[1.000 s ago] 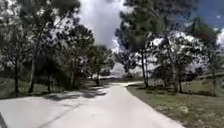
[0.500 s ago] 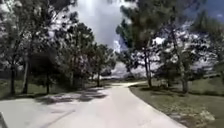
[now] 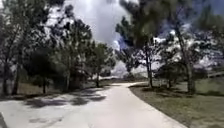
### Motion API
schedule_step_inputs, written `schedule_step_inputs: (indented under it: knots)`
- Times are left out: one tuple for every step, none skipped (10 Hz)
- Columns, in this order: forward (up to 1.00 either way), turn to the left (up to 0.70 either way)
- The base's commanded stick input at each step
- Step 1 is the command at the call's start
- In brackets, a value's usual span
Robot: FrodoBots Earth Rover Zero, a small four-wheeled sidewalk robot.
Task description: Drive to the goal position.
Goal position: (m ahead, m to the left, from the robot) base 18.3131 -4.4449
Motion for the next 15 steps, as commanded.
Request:
schedule_step_inputs:
  knots:
    - [0.85, 0.00]
    - [0.85, 0.00]
    - [0.85, 0.00]
    - [0.85, 0.34]
    - [0.85, 0.34]
    - [0.85, 0.00]
    - [0.85, 0.00]
    - [0.85, 0.00]
    - [0.85, 0.00]
    - [0.85, 0.00]
    - [0.85, 0.00]
    - [0.85, 0.09]
    - [0.85, 0.28]
    - [0.85, 0.09]
    - [0.85, 0.00]
